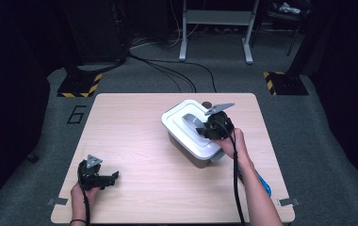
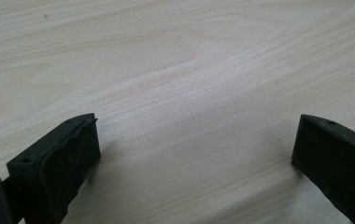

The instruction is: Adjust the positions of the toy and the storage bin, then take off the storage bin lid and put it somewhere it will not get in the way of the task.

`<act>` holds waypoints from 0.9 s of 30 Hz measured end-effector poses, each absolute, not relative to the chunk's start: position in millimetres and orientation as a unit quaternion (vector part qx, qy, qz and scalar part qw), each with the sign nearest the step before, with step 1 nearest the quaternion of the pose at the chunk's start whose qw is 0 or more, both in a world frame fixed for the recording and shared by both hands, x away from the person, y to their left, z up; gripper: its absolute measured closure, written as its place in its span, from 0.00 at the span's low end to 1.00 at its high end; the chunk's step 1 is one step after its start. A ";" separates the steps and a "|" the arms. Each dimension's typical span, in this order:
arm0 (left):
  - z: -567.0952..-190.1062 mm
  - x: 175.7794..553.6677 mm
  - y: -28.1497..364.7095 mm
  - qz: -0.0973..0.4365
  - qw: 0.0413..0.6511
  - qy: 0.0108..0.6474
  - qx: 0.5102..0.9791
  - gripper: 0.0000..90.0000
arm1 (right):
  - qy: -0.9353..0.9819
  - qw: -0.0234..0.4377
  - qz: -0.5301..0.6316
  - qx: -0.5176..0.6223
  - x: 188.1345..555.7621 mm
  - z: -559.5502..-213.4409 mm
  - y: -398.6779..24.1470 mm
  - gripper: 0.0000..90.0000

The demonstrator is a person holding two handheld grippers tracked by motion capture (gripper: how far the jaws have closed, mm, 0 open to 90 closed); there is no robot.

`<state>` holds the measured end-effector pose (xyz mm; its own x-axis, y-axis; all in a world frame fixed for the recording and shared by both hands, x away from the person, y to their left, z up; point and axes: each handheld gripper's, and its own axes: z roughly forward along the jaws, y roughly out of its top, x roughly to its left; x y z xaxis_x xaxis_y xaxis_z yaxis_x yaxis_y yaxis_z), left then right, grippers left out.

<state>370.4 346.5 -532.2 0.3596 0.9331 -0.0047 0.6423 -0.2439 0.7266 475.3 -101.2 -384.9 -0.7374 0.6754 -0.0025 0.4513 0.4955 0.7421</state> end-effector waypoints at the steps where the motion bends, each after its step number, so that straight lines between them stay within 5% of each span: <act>1: -532.4 370.5 346.4 0.223 0.328 0.521 0.756 0.01 | 0.853 0.151 0.379 0.327 475.2 -385.0 -101.3 0.75; 27: -531.1 370.2 347.3 0.221 0.322 0.521 0.759 0.02 | 0.821 0.209 0.406 0.342 465.6 -352.9 -109.3 0.74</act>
<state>370.2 347.3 -531.1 0.3600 0.9329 0.0000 0.6483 -0.2501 0.7192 465.6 -109.3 -352.9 -0.6785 0.7317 -0.0654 0.3925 0.4363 0.8097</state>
